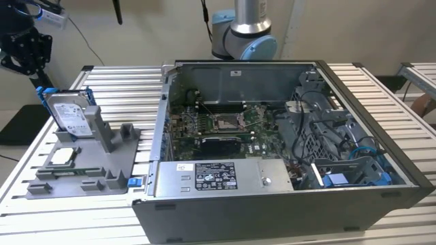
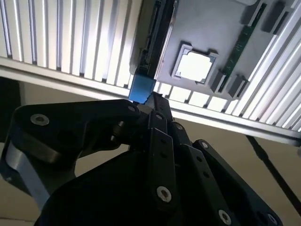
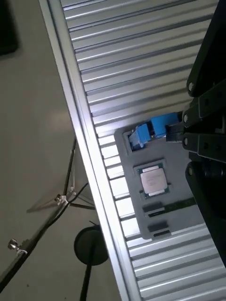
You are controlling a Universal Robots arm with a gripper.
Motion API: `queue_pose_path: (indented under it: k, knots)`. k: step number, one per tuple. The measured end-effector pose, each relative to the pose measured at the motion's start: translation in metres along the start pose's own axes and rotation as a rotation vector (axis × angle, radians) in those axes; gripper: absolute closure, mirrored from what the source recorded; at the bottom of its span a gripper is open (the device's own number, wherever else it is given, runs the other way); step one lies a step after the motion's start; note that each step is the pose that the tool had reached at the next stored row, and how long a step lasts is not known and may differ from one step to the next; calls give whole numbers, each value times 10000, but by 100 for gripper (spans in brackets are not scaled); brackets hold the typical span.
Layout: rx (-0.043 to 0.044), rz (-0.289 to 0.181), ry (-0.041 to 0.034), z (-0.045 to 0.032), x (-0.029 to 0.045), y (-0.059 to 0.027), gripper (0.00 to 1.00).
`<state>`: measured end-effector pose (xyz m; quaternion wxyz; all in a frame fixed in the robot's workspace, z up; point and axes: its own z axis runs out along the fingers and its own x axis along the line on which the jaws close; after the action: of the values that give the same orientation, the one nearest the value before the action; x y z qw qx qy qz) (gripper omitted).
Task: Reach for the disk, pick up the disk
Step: 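Pick up the disk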
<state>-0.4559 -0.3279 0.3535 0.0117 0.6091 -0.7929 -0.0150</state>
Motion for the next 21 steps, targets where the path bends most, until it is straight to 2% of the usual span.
queue_pose_path:
  k: [11,16,20,21]
  knots:
    - [46,-2010,67,0,0,0,100]
    - [165,-2889,80,0,0,-1,100]
    - [179,-2934,71,1,0,0,100]
    - [178,-2935,8,1,0,1,100]
